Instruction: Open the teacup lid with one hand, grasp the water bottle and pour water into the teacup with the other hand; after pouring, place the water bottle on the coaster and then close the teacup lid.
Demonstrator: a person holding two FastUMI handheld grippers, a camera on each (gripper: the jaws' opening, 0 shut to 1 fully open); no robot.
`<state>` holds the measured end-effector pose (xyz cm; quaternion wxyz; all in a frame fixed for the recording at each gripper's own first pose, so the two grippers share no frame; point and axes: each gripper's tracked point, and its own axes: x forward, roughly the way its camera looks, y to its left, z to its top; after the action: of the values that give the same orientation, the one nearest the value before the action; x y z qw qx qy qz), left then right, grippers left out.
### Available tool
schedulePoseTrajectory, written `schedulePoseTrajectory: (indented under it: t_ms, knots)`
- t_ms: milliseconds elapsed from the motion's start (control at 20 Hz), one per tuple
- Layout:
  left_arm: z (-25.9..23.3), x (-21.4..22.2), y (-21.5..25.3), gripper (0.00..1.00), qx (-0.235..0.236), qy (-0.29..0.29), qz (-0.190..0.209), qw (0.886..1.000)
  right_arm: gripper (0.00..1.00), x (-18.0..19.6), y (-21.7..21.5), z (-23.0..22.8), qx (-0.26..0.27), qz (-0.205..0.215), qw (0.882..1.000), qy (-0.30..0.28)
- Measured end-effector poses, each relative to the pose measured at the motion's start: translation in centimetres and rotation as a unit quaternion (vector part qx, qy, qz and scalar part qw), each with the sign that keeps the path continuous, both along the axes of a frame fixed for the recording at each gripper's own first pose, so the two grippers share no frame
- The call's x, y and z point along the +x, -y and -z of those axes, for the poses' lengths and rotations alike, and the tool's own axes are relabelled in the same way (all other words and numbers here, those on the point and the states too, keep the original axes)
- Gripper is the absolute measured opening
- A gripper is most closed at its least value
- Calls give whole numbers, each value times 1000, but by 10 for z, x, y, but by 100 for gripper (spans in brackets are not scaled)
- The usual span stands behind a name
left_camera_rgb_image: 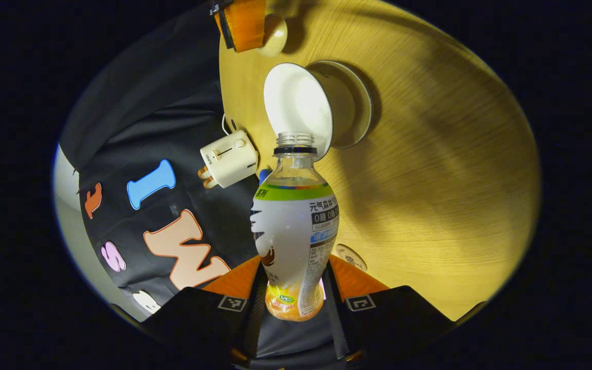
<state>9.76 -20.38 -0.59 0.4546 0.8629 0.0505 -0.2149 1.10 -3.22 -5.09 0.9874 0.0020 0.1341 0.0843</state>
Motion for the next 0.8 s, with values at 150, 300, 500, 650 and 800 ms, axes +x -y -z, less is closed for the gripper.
schedulePoseTrajectory:
  t_ms: [150,300,500,650,800]
  knots:
    - [7,-4,-7,54,-68,-16,-23,997,26,1,1,-1,1,3,1000,0]
    - [20,-10,-15,55,-137,-35,-49,989,26,1,1,-7,-5,4,1000,4]
    - [23,-13,-34,54,-207,-41,-82,974,29,2,-5,-13,-7,-1,1000,7]
    - [21,-12,-45,54,-277,-38,-106,954,29,2,-9,-15,-9,-2,1000,6]
    - [10,-11,-46,56,-362,-30,-109,925,26,3,-14,-13,-10,-5,1000,0]
